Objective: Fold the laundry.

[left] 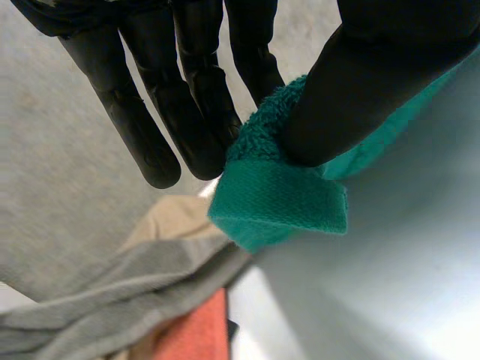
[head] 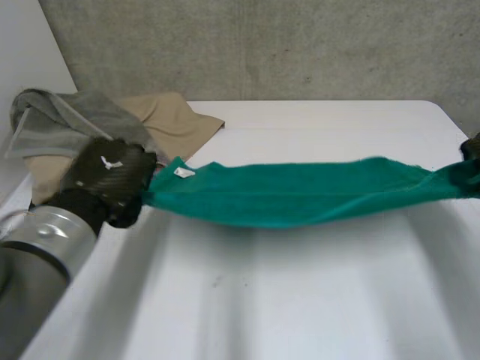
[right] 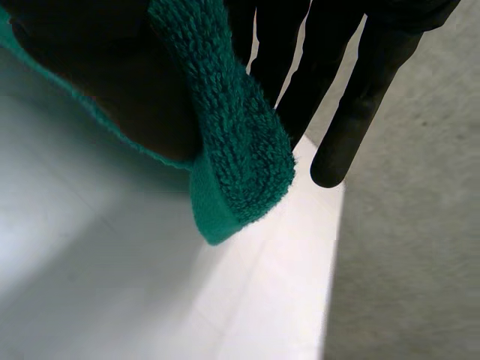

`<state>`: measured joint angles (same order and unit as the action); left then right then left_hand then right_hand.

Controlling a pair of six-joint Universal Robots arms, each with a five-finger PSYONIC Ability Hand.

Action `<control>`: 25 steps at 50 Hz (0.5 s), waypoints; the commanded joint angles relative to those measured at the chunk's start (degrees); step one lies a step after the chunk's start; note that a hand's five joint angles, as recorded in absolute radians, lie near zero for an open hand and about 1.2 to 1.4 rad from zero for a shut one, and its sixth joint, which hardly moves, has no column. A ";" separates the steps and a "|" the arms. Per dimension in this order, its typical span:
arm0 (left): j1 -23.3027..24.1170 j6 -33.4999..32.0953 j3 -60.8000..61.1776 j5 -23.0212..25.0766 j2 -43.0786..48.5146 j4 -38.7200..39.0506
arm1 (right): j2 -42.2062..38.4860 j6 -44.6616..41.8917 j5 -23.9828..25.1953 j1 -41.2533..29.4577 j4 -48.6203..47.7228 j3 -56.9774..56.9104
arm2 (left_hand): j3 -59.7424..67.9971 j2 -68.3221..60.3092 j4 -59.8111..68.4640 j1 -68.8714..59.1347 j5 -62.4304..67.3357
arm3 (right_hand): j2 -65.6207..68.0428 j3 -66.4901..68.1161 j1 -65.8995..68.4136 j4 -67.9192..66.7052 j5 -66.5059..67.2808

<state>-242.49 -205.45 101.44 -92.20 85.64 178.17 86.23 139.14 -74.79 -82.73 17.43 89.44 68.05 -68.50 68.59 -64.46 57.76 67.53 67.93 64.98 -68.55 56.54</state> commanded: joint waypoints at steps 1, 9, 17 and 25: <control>-0.53 -0.13 -7.66 0.27 -2.50 -11.96 | 4.29 -7.12 -0.19 2.58 13.85 -8.05 | 11.95 -11.50 11.41 -15.54 12.24 | 12.47 12.07 15.02 -11.45 13.46; -0.62 -0.75 -13.72 0.18 15.58 -13.11 | -5.97 -10.46 -0.80 2.14 16.06 -6.21 | 11.95 -11.50 11.41 -15.54 12.24 | 12.47 12.07 15.02 -11.45 13.46; -0.97 -1.27 -36.64 -0.09 33.35 -10.66 | -17.06 -1.69 -5.63 -3.39 4.48 -16.74 | 11.95 -11.50 11.41 -15.54 12.24 | 12.47 12.07 15.02 -11.45 13.46; -1.76 -1.36 -52.31 -0.79 34.77 17.79 | -17.24 13.16 -10.03 -5.42 -26.10 -26.60 | 11.95 -11.50 11.41 -15.54 12.24 | 12.47 12.07 15.02 -11.45 13.46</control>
<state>-243.79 -206.65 56.39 -92.35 121.29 175.20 67.54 142.46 -82.73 -87.33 12.15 67.56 68.36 -68.58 68.66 -64.46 57.76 67.53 68.26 64.98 -68.72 56.55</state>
